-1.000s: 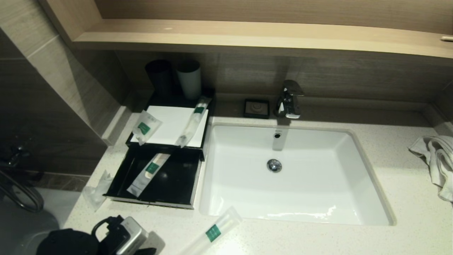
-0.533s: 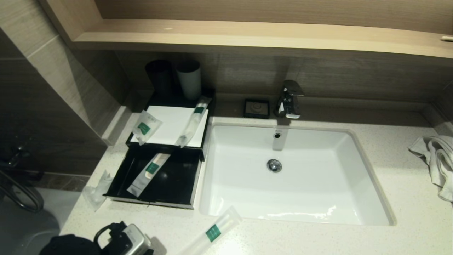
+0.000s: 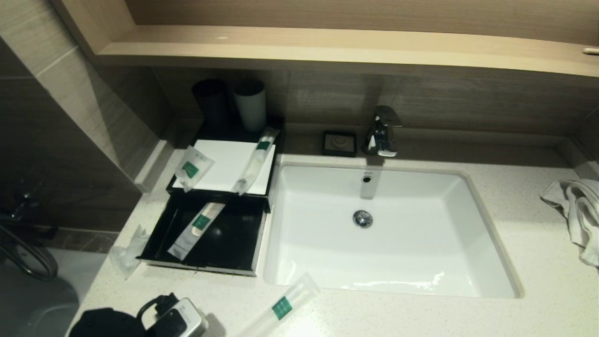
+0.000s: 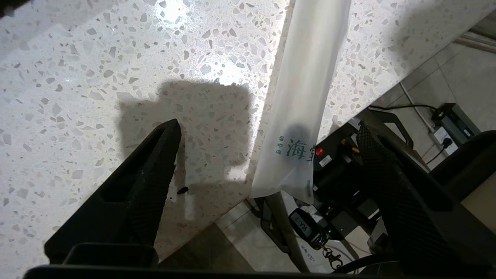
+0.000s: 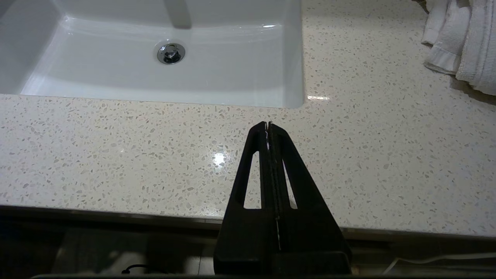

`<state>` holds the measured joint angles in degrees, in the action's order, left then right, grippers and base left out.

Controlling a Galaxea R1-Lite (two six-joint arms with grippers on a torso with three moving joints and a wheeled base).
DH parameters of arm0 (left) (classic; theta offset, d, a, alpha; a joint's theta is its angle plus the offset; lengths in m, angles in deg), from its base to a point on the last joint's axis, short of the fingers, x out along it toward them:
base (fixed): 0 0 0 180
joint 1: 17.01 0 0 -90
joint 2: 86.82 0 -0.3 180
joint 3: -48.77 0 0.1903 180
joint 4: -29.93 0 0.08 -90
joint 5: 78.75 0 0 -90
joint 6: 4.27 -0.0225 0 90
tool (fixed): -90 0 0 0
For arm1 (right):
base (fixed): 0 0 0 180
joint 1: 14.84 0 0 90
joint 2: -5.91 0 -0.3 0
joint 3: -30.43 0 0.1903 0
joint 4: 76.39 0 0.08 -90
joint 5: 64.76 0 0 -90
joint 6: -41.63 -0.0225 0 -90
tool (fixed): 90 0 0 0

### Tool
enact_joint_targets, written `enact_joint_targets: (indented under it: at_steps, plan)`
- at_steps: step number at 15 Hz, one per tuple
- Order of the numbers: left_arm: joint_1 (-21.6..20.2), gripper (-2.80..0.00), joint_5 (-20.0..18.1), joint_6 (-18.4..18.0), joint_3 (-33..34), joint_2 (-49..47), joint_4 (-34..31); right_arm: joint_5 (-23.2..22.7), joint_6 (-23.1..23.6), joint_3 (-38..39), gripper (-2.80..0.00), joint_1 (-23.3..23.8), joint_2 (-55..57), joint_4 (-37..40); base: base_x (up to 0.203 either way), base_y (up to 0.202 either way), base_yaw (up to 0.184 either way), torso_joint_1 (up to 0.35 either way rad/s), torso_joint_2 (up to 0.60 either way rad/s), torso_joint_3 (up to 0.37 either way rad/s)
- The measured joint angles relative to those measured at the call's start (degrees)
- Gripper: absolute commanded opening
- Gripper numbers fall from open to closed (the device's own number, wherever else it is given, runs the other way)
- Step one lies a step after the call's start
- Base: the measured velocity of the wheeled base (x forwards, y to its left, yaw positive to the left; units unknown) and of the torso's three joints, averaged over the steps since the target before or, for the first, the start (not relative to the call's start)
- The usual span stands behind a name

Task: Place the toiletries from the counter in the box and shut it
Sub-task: Pick up the bathroom toiletry

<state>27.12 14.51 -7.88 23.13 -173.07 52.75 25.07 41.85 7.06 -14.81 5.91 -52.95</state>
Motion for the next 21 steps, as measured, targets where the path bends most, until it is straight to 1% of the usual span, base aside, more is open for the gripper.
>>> enact_joint_targets:
  at_steps: [3,21]
  plan:
    - [0.0,0.0,1.36,-1.79,-0.19,-0.84,0.02,0.02,0.02,0.0,-2.8,0.0,0.0,0.0,0.0,0.0,0.0,0.0,0.0,0.0]
    - [1.04,0.0,1.49,-2.67,-0.45,-2.25,0.99,0.03,0.02,0.0,-2.8,0.0,0.0,0.02,0.0,0.0,0.0,0.0,0.0,0.0]
